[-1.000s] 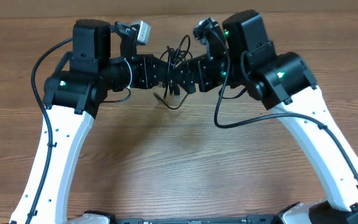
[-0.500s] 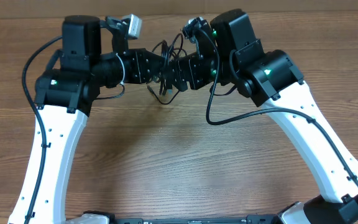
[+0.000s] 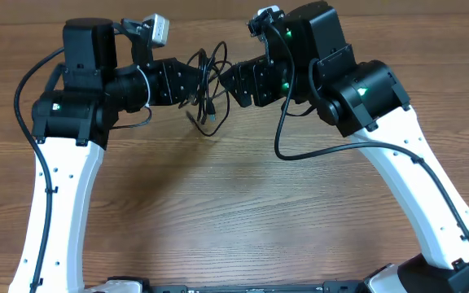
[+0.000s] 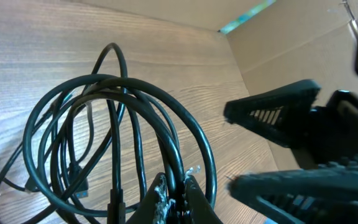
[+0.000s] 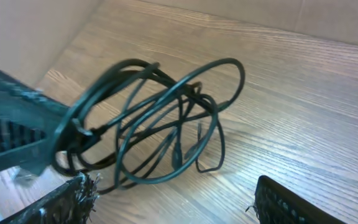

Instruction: Untangle cables

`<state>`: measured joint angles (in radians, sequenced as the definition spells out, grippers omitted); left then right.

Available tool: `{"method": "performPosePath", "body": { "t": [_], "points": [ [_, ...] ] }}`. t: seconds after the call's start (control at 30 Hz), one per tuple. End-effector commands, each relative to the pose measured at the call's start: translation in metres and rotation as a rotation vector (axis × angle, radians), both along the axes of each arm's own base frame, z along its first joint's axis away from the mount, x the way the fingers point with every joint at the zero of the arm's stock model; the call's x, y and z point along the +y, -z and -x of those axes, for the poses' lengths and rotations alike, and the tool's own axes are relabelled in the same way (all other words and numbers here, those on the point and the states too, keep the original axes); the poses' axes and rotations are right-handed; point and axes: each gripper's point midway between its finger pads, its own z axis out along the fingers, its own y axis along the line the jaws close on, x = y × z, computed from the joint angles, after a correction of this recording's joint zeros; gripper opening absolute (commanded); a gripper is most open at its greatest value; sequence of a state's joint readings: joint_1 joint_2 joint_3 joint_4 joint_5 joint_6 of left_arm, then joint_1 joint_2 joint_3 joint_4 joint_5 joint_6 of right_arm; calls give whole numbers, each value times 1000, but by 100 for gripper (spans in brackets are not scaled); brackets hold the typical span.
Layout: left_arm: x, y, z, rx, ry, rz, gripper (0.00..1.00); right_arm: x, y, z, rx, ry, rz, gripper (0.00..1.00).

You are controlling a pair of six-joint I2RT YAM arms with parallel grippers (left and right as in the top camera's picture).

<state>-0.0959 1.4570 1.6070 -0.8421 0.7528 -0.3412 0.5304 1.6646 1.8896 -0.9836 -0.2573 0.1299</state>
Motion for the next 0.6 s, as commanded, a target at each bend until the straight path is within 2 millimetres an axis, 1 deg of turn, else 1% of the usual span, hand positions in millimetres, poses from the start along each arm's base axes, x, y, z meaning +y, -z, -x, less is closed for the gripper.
{"method": "performPosePath", "body": {
  "t": [0.0,0.23,0.27,0.33,0.4,0.43,0.47,0.5,0.57],
  "points": [
    [-3,-33,7,-74,33,40,4,2,10,-11,4,12,19,80],
    [-7,-47,15,-103,66,66,4,16,36,-16,54,-11,43,80],
    [-7,-47,15,-102,66,66,4,19,38,-16,55,-16,44,73],
    [-7,-48,16,-104,66,66,4,22,42,-17,59,-22,47,56],
    [-7,-49,17,-106,69,68,4,25,45,-18,62,-26,49,44],
    [-8,-50,18,-107,71,70,4,26,45,-17,63,-27,49,33],
    [-8,-50,18,-107,72,71,4,26,46,-18,64,-26,50,16],
    [-8,-51,19,-107,75,73,4,26,46,-18,64,-26,50,5],
    [-8,-51,19,-107,78,75,4,26,46,-18,66,-24,49,4]
  ]
}}
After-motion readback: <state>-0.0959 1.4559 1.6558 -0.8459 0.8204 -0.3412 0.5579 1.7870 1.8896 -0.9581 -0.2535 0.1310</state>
